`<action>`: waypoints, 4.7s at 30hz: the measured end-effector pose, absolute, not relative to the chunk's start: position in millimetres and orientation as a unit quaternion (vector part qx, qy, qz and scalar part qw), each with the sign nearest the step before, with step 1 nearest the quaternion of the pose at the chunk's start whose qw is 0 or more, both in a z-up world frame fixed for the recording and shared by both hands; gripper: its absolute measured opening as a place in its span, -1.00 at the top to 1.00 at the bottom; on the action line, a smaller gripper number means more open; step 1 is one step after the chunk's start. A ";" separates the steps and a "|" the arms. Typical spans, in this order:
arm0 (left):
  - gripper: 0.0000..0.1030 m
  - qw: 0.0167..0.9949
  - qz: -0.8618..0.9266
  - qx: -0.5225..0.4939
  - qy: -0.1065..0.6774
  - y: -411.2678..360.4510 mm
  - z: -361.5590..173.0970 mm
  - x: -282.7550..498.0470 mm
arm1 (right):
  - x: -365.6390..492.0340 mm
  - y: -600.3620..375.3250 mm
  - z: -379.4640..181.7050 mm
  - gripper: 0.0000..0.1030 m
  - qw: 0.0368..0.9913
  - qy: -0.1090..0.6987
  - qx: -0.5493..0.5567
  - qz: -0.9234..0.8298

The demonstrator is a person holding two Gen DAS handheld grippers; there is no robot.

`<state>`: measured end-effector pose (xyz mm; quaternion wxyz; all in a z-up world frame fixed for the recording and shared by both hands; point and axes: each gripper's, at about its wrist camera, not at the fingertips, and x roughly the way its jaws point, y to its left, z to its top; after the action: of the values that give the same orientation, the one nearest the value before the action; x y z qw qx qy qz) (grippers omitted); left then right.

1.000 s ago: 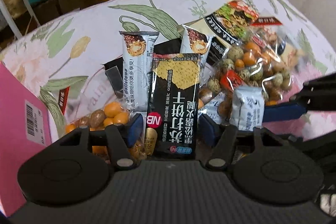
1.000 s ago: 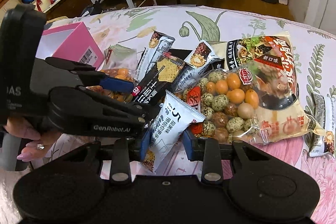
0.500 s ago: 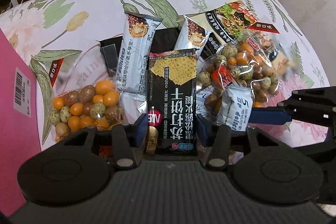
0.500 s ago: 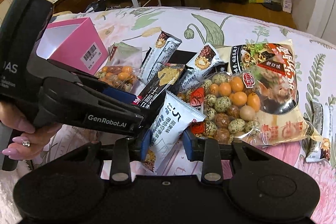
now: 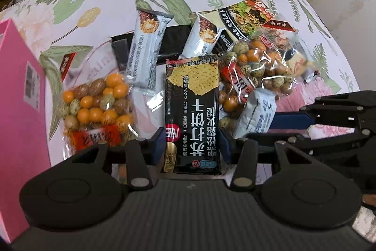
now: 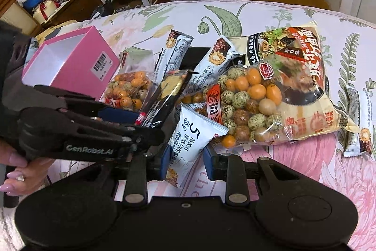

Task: Organize snacks
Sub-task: 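Carry both packets into the pink box and open both grippers, then move both tools back toward the bags of coated peanuts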

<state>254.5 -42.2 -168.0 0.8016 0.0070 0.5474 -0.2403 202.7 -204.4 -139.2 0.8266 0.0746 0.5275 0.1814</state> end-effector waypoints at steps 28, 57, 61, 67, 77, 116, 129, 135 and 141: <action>0.10 0.790 -0.182 0.068 0.582 24.6 -114.6 149.2 | 133.3 -167.1 -80.1 0.36 0.792 0.548 0.028 0.268; 0.10 0.848 -0.132 -0.010 0.513 169.3 -12.7 151.7 | 164.3 -23.4 20.0 0.36 0.789 0.484 -0.042 0.377; 0.10 0.861 -0.099 -0.023 0.499 195.5 -17.9 169.0 | 190.6 0.8 12.3 0.36 0.789 0.482 -0.036 0.380; 0.10 0.858 -0.049 -0.057 0.508 233.1 -54.6 214.6 | 234.2 44.5 -13.2 0.36 0.786 0.490 -0.044 0.374; 0.10 0.835 0.020 -0.034 0.549 262.3 -133.5 273.1 | 289.5 110.9 -96.9 0.36 0.751 0.540 -0.035 0.378; -0.38 0.872 -0.054 0.077 0.481 181.5 -30.3 186.9 | 188.5 -18.1 12.9 -0.05 0.819 0.425 -0.090 0.376; -0.52 0.880 -0.151 0.060 0.445 61.4 -27.3 196.4 | 173.7 -95.0 -20.6 -0.35 0.842 0.413 -0.114 0.326; -0.35 0.850 -0.175 0.028 0.496 14.0 -69.1 216.6 | 177.3 -121.8 -68.4 -0.36 0.843 0.423 -0.065 0.326; -0.15 0.828 -0.160 0.021 0.537 -11.5 -120.3 239.8 | 191.2 -112.1 -132.1 -0.35 0.843 0.435 -0.019 0.315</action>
<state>239.8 -11.5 -120.3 0.8282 0.0209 0.5366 -0.1604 191.2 -112.1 -132.1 0.8433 -0.0187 0.4352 0.3148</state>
